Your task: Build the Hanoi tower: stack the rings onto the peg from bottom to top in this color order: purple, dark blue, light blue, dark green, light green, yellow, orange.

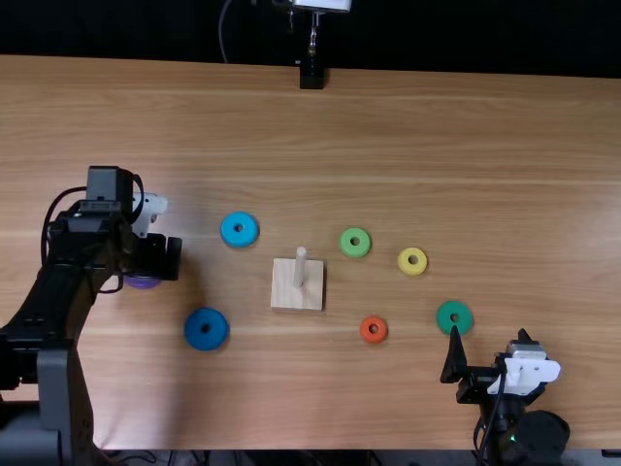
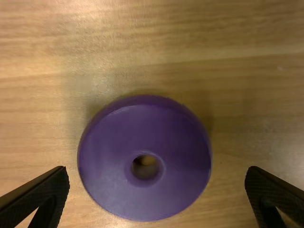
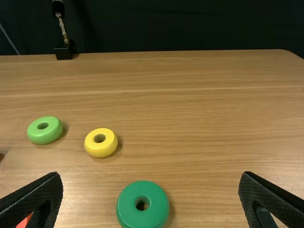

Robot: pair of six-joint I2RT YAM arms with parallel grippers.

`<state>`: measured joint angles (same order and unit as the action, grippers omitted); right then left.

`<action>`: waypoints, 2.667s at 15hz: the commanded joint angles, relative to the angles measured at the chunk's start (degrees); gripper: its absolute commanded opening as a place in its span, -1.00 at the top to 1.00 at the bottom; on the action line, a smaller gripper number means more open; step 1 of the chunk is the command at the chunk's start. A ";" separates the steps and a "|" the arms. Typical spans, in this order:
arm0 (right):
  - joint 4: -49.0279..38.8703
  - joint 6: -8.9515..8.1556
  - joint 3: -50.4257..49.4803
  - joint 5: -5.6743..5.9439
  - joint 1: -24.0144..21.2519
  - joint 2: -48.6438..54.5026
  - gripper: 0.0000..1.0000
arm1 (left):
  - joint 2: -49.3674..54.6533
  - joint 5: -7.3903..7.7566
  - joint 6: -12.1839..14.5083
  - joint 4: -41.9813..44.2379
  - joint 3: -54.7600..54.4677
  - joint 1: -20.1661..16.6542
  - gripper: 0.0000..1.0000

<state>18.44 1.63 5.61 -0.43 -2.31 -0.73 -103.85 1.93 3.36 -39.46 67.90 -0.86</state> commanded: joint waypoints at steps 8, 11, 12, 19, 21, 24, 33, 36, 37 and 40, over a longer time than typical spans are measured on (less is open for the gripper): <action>3.99 0.06 -4.73 0.11 -0.51 0.73 -1.00 | -3.11 0.81 1.39 1.81 1.27 -1.16 -1.00; 3.99 0.06 -4.73 0.11 -0.51 0.73 -1.00 | -3.29 0.81 1.39 1.81 1.18 -1.07 -1.00; 3.99 0.06 -4.73 0.11 -0.51 0.73 -1.00 | -3.99 0.81 1.39 1.81 1.18 -1.16 -1.00; 3.99 0.06 -4.73 0.11 -0.51 0.73 -1.00 | -4.60 0.91 1.29 1.70 1.01 -1.25 -1.00; 3.99 0.06 -4.73 0.11 -0.51 0.73 -1.00 | -5.04 0.91 1.29 1.49 0.83 -1.33 -1.00; 3.99 0.06 -4.73 0.11 -0.51 0.73 -1.00 | -5.04 0.81 1.39 1.18 0.74 -1.60 -0.81; 3.99 0.06 -4.73 0.11 -0.51 0.73 -1.00 | -2.41 -0.14 1.60 0.23 0.39 -0.98 1.00; 3.99 0.06 -4.73 0.11 -0.51 0.73 -1.00 | 1.46 -0.35 1.50 -5.78 0.83 -0.28 1.00; 3.99 0.06 -4.73 0.11 -0.51 0.73 -1.00 | 2.95 -0.25 1.29 -8.53 1.18 0.69 1.00; 3.99 0.06 -4.73 0.11 -0.51 0.73 -1.00 | 8.49 -0.25 0.55 -13.38 5.14 3.32 1.00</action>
<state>18.46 1.61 5.61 -0.45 -2.31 -0.73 -97.80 1.54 4.21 -53.12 70.59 1.89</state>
